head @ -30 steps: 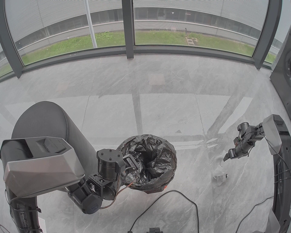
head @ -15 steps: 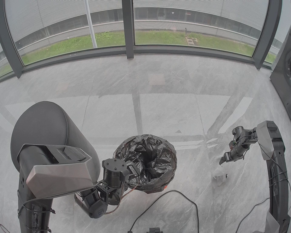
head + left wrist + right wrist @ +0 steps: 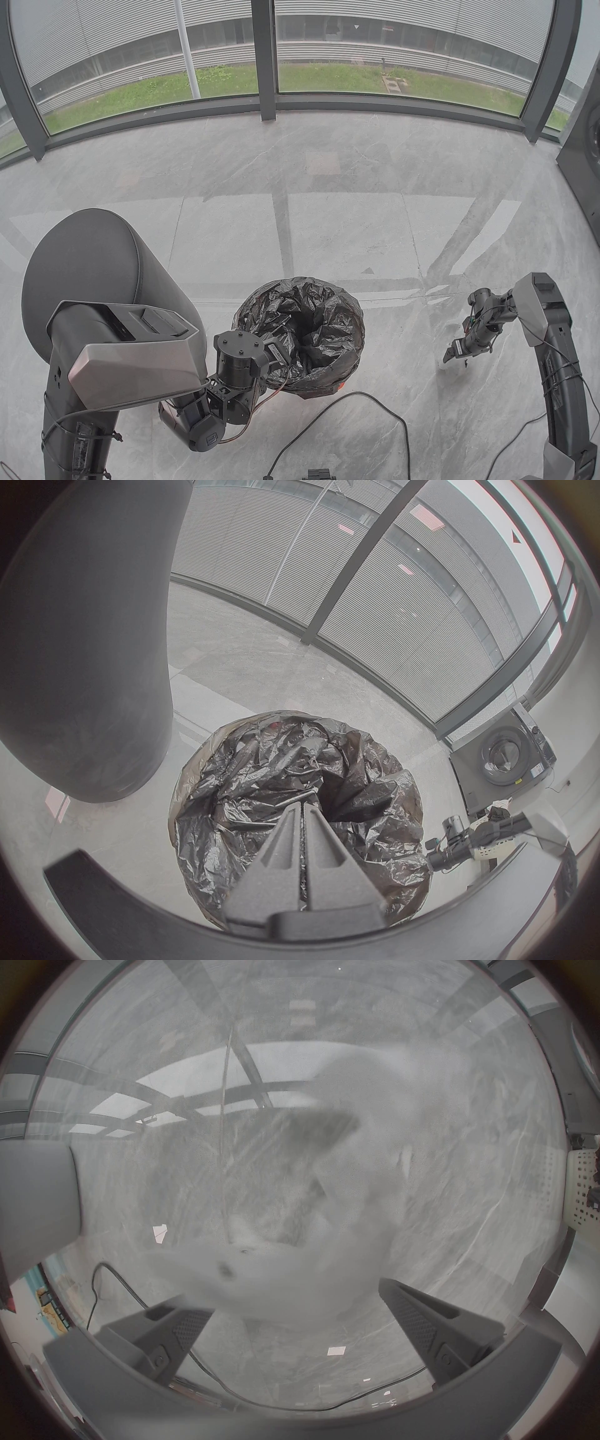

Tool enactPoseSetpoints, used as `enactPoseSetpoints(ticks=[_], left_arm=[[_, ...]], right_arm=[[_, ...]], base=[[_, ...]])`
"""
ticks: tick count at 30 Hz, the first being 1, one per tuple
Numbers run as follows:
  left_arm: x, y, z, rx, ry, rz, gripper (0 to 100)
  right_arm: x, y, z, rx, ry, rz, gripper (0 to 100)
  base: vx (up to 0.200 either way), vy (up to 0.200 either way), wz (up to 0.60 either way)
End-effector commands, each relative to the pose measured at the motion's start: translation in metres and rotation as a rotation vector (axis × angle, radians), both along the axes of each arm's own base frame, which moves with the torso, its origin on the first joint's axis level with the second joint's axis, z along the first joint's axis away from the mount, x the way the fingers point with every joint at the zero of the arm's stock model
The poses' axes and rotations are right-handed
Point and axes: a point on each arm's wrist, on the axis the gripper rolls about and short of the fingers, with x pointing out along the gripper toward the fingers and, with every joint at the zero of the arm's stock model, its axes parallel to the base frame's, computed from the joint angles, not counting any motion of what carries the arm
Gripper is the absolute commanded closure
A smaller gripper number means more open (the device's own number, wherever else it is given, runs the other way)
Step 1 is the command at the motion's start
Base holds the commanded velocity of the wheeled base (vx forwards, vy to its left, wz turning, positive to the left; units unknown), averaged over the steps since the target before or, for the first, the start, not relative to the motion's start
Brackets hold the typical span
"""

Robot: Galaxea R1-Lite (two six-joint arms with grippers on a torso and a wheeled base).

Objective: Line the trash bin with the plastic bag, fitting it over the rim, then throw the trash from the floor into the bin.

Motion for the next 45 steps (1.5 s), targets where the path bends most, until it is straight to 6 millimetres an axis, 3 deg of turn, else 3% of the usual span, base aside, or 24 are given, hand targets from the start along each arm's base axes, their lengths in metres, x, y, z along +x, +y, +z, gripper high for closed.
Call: enactPoseSetpoints(ticks=[1, 4, 5, 6, 12, 13, 14, 17, 19, 22, 26, 28, 32, 37, 38, 39, 40, 41, 42, 45], left_arm=[[0.004, 0.002, -0.003, 0.001, -0.006, 0.008, 100], [0.009, -0.006, -0.006, 0.002, -0.040, -0.009, 100], [0.009, -0.007, -0.006, 0.002, -0.044, -0.013, 100], [0.007, -0.011, -0.005, 0.003, -0.053, -0.026, 100], [0.005, -0.013, -0.002, -0.006, -0.070, -0.035, 100], [0.005, -0.013, -0.003, -0.005, -0.069, -0.035, 100], [0.003, -0.014, -0.005, -0.003, -0.065, -0.040, 100], [-0.004, -0.022, -0.007, -0.005, -0.065, -0.067, 100], [-0.005, -0.024, -0.008, -0.003, -0.064, -0.075, 100], [-0.008, -0.028, -0.009, -0.004, -0.062, -0.086, 100], [-0.010, -0.030, -0.009, -0.003, -0.061, -0.093, 100], [-0.014, -0.033, -0.010, -0.002, -0.059, -0.104, 100], [-0.018, -0.033, -0.013, 0.007, -0.048, -0.110, 100], [-0.024, -0.030, -0.014, 0.006, -0.049, -0.115, 100], [-0.026, -0.028, -0.015, 0.006, -0.048, -0.115, 100], [-0.027, -0.027, -0.015, 0.005, -0.051, -0.113, 100], [-0.029, -0.026, -0.016, 0.007, -0.046, -0.115, 100], [-0.030, -0.025, -0.016, 0.010, -0.041, -0.114, 100], [-0.032, -0.025, -0.016, 0.013, -0.037, -0.116, 100], [-0.034, -0.023, -0.017, 0.021, -0.030, -0.115, 100]], right_arm=[[-0.015, 0.004, -0.047, 0.013, 0.090, 0.003, 0], [-0.026, 0.005, -0.073, 0.022, 0.144, -0.005, 0], [-0.026, 0.005, -0.073, 0.021, 0.146, -0.007, 0], [-0.026, 0.005, -0.073, 0.023, 0.146, -0.008, 100], [-0.029, 0.012, -0.069, 0.032, 0.200, 0.009, 100], [-0.028, 0.012, -0.061, 0.041, 0.207, 0.012, 100], [-0.026, 0.010, -0.035, 0.056, 0.227, 0.013, 100], [-0.026, 0.009, 0.007, 0.130, 0.256, 0.022, 100], [-0.025, 0.007, 0.026, 0.158, 0.244, 0.030, 100], [-0.028, 0.001, 0.048, 0.167, 0.264, 0.023, 100], [-0.029, 0.001, 0.062, 0.169, 0.269, 0.019, 100], [-0.029, 0.001, 0.081, 0.165, 0.250, 0.024, 100], [-0.032, 0.008, 0.104, 0.164, 0.263, 0.033, 100], [-0.031, 0.026, 0.182, 0.130, 0.102, 0.088, 100], [-0.033, 0.030, 0.219, 0.113, -0.002, 0.101, 100], [-0.035, 0.031, 0.242, 0.100, -0.079, 0.109, 100], [-0.042, 0.031, 0.258, 0.089, -0.133, 0.111, 100], [-0.058, 0.031, 0.261, 0.082, -0.146, 0.120, 100], [-0.067, 0.031, 0.261, 0.074, -0.162, 0.129, 0], [-0.100, 0.027, 0.234, 0.045, -0.231, 0.136, 0]], base=[[0.000, 0.000, 0.00], [0.000, 0.000, 0.00], [0.000, 0.000, 0.00], [0.000, 0.000, 0.00], [0.000, 0.000, 0.00], [0.000, 0.000, 0.00], [0.000, 0.000, 0.00], [0.000, 0.000, 0.00], [0.000, 0.000, 0.00], [0.000, 0.000, 0.00], [0.000, 0.000, 0.00], [0.000, 0.000, 0.00], [0.000, 0.000, 0.00], [0.000, 0.000, 0.00], [0.000, 0.000, 0.00], [0.000, 0.000, 0.00], [0.000, 0.000, 0.00], [0.000, 0.000, 0.00], [0.000, 0.000, 0.00], [0.000, 0.000, 0.00]])
